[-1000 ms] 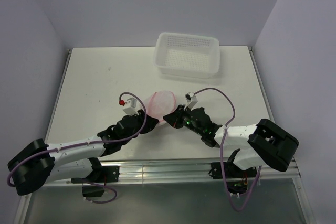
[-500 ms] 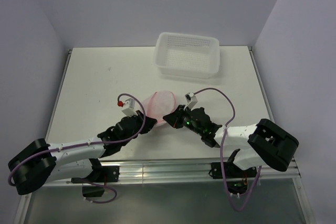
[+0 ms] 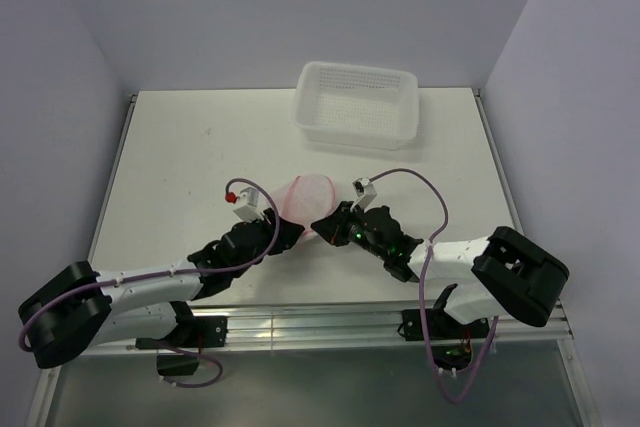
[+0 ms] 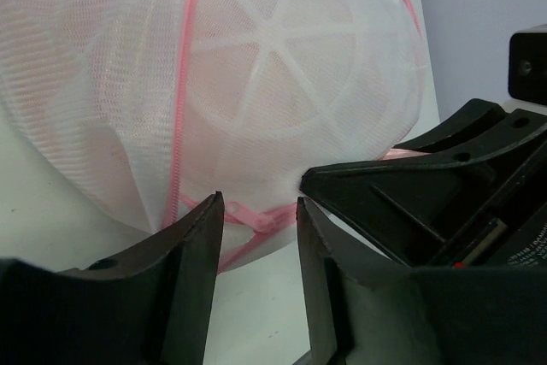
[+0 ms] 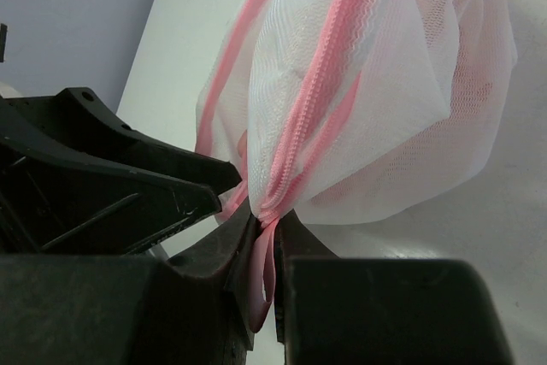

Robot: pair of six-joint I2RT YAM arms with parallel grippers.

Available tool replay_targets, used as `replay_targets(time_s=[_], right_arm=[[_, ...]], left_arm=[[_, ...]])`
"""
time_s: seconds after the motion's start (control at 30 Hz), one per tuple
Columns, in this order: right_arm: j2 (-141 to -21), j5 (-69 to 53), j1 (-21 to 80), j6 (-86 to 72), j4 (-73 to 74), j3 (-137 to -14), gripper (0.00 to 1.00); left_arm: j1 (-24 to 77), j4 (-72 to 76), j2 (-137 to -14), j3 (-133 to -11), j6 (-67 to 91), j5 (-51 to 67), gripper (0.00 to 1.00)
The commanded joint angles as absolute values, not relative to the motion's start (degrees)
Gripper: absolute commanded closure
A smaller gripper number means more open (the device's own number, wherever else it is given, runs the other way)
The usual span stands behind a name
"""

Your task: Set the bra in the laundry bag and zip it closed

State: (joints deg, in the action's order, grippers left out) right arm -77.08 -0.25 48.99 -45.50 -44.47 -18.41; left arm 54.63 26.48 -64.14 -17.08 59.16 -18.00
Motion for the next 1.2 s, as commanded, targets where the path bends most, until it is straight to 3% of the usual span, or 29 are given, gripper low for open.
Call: replay_targets(time_s=[0.0,0.47,0.7,1.17], right_arm=[[-77.17,0.26,49.75,-44.91,-47.02,-18.10,1.00],[-76.03,0.53,49.75,-44.65,-46.50,-17.75,1.00],[-76.20,0.44,49.75,-44.56,-46.41,-18.10,1.00],[-76.90,0.26,49.75,-44.56,-46.49,-18.81,1.00]], left_arm=[[54.84,28.48,-62.14,-16.88,57.83,-17.23,0.55],[54.76,20.22,-67.15,-23.56,54.57,-15.64,0.67],[54.84,13.54,-63.46,-22.59,60.73,-18.54,0.52],[54.84,22.05,-66.53,-19.07,68.90,-14.77,0.56]])
